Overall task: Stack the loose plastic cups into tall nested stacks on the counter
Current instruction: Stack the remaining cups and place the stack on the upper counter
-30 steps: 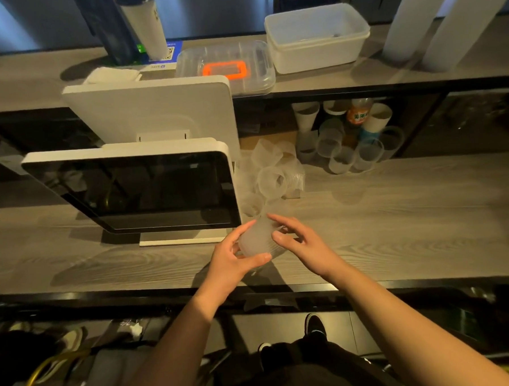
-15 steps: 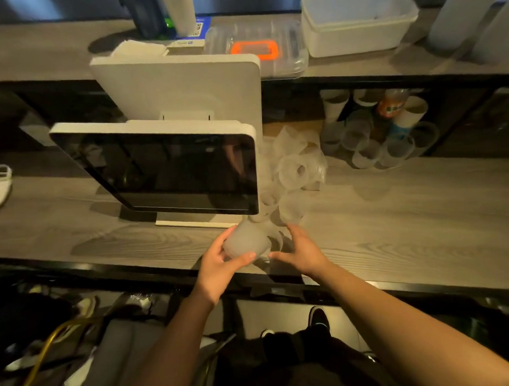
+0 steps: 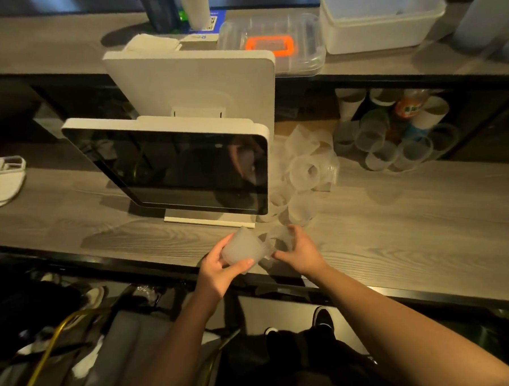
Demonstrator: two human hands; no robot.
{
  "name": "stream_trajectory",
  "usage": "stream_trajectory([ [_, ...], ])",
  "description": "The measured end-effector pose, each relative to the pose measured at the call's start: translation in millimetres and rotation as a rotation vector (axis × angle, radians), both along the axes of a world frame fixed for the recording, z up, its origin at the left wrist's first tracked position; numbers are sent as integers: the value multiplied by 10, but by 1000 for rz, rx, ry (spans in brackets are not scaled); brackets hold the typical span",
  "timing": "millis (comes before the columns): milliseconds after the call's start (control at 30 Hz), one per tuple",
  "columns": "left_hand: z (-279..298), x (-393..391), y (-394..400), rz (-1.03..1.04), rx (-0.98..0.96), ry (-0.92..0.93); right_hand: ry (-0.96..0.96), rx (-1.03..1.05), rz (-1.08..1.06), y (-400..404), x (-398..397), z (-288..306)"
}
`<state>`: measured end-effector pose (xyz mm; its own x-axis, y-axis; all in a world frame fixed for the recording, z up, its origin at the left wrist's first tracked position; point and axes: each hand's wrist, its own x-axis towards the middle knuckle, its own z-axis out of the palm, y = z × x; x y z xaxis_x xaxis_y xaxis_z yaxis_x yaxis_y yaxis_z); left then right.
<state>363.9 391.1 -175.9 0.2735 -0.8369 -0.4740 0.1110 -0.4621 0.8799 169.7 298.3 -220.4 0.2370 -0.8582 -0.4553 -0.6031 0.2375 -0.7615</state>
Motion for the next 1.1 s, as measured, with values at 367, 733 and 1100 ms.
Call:
stream_trajectory([
  [367, 143, -317, -275, -232, -72, -7, -600, 105, -346, -111, -742, 629],
  [733, 364, -622, -476, -383, -140, -29, -478, -87, -191, 91, -956, 892],
  [1100, 419, -730, -458, -456, -165, -55, -431, -54, -50, 88, -850, 1018],
])
